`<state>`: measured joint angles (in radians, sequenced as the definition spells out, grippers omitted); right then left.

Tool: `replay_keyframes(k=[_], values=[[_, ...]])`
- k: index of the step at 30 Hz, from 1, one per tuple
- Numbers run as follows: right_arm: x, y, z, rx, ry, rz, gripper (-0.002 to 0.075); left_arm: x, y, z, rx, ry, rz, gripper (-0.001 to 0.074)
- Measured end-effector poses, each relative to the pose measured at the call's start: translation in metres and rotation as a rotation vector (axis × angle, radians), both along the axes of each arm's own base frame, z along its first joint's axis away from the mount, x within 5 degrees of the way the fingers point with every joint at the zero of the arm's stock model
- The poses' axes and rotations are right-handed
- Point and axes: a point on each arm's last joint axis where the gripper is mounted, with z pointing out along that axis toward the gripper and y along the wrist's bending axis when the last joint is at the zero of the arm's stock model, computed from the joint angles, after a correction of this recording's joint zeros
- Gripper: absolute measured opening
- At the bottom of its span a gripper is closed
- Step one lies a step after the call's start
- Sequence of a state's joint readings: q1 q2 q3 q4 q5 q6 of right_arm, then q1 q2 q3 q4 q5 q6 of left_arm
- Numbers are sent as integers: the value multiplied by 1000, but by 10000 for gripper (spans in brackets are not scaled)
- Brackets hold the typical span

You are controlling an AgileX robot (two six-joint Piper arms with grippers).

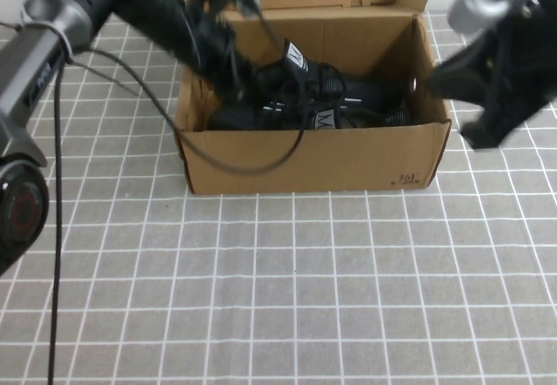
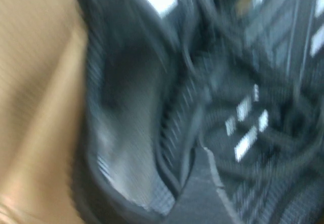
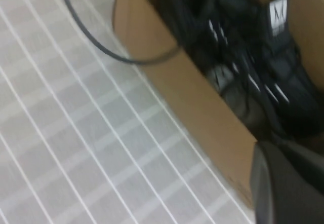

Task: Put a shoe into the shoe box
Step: Adjust the shoe

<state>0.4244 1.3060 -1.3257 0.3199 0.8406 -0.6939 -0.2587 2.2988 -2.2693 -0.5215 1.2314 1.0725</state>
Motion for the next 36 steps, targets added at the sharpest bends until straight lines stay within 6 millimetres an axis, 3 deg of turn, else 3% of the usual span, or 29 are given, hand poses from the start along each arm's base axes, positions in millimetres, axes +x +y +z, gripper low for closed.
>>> replay_keyframes(k=[6, 10, 14, 16, 18, 21, 29, 36], values=[[14, 10, 8, 143, 86, -81, -13, 0, -1, 61, -119, -103, 112, 433], [27, 20, 6, 183, 215, -118, 46, -6, 7, 95, -123, -162, 227, 372], [43, 31, 2, 199, 349, -146, 190, -17, 21, 123, -77, -200, 366, 258], [55, 38, -1, 202, 404, -144, 266, -25, 29, 138, -68, -220, 439, 163], [68, 46, -6, 204, 454, -151, 302, -34, 35, 154, -76, -246, 485, 78], [85, 59, -11, 210, 520, -168, 323, -47, 41, 174, -99, -275, 514, 21], [129, 79, -56, 215, 674, -299, 333, -67, 46, 200, -144, -306, 543, 1], [140, 79, -80, 166, 712, -390, 333, -69, 47, 203, -148, -309, 548, 0]])
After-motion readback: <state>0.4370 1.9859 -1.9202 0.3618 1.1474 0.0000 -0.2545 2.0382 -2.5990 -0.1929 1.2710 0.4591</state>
